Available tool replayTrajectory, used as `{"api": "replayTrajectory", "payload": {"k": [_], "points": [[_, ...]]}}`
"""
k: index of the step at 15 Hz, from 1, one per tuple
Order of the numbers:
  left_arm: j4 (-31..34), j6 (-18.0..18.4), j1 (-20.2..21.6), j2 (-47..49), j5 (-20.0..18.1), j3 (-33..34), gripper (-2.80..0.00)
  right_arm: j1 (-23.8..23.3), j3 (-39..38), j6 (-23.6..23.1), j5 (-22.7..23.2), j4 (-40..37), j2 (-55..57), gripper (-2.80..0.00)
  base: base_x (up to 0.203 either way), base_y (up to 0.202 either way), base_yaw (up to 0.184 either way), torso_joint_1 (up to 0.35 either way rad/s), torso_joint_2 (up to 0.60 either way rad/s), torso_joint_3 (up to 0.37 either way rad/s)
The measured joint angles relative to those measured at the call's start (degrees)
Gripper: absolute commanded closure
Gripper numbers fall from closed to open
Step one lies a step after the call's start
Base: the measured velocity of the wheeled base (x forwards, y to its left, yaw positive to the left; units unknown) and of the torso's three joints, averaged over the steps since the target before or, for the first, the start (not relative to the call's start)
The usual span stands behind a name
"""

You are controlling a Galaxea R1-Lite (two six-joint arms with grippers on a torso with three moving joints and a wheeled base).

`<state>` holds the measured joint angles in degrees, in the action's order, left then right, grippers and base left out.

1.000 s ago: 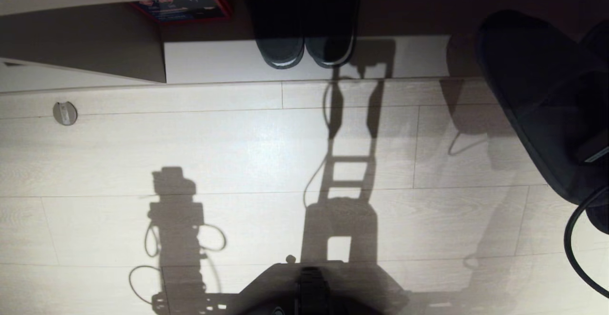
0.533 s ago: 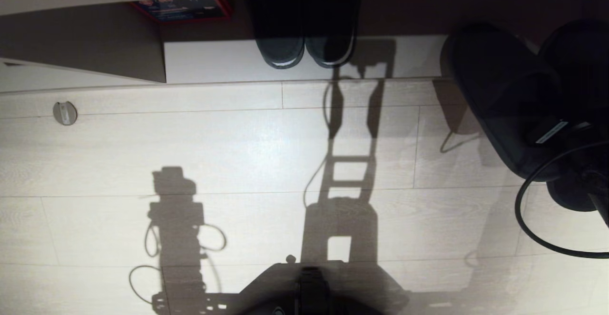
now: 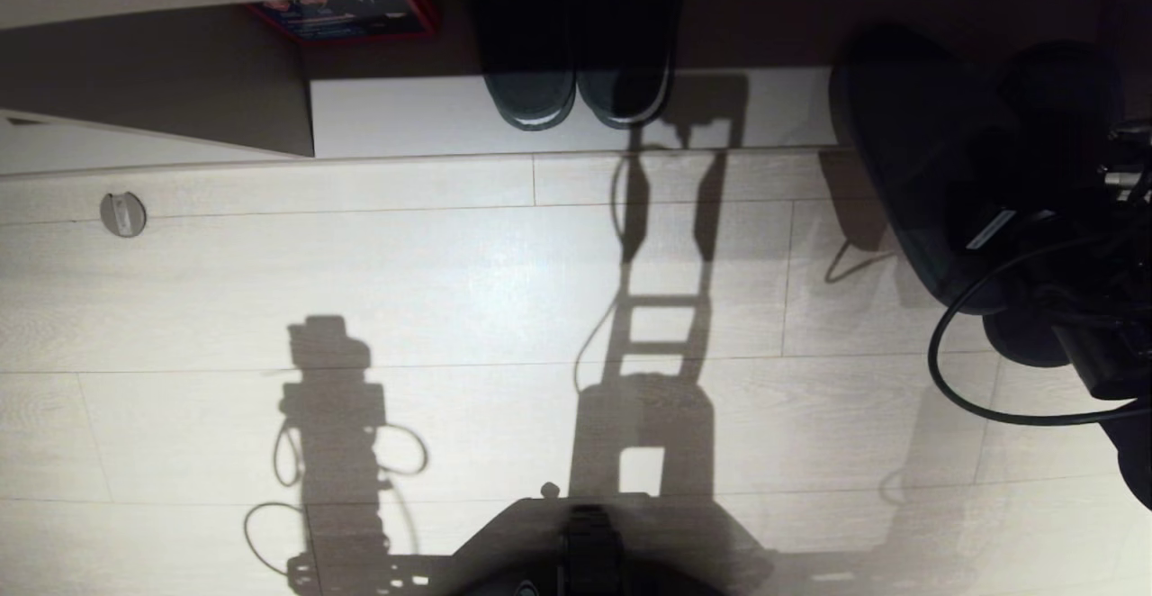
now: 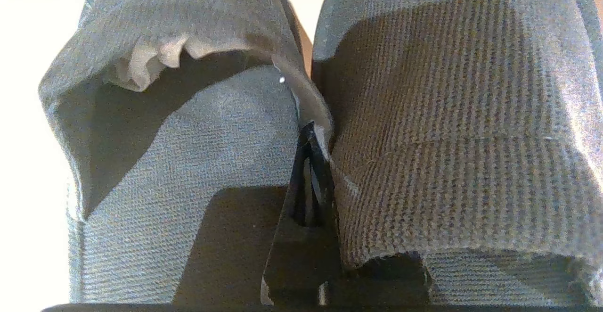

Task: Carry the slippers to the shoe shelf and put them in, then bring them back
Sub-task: Place the slippers into the shoe cabinet

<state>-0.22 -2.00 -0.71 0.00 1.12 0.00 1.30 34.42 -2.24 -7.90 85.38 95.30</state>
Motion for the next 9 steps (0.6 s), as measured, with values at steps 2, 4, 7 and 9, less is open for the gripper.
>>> {"api": "replayTrajectory", "payload": {"k": [2, 4, 7, 9], "points": [[0.0, 0.0, 0.0, 0.0, 0.0, 0.0, 0.0, 0.0, 3.0, -1.0, 0.2, -0.1, 2.4, 0.0, 0.0, 0.0, 0.0, 0.0, 0.0, 0.0], [0.0, 0.0, 0.0, 0.0, 0.0, 0.0, 0.0, -0.1, 5.2, -1.9, 0.4, -0.1, 4.3, 0.0, 0.0, 0.0, 0.0, 0.0, 0.0, 0.0], [0.0, 0.0, 0.0, 0.0, 0.0, 0.0, 0.0, -0.7, 10.1, -3.4, 0.4, -0.3, 7.1, 0.0, 0.0, 0.0, 0.0, 0.0, 0.0, 0.0], [0.0, 0.0, 0.0, 0.0, 0.0, 0.0, 0.0, -1.0, 12.3, -3.8, 0.5, -0.5, 8.7, 0.0, 0.0, 0.0, 0.0, 0.0, 0.0, 0.0]]}}
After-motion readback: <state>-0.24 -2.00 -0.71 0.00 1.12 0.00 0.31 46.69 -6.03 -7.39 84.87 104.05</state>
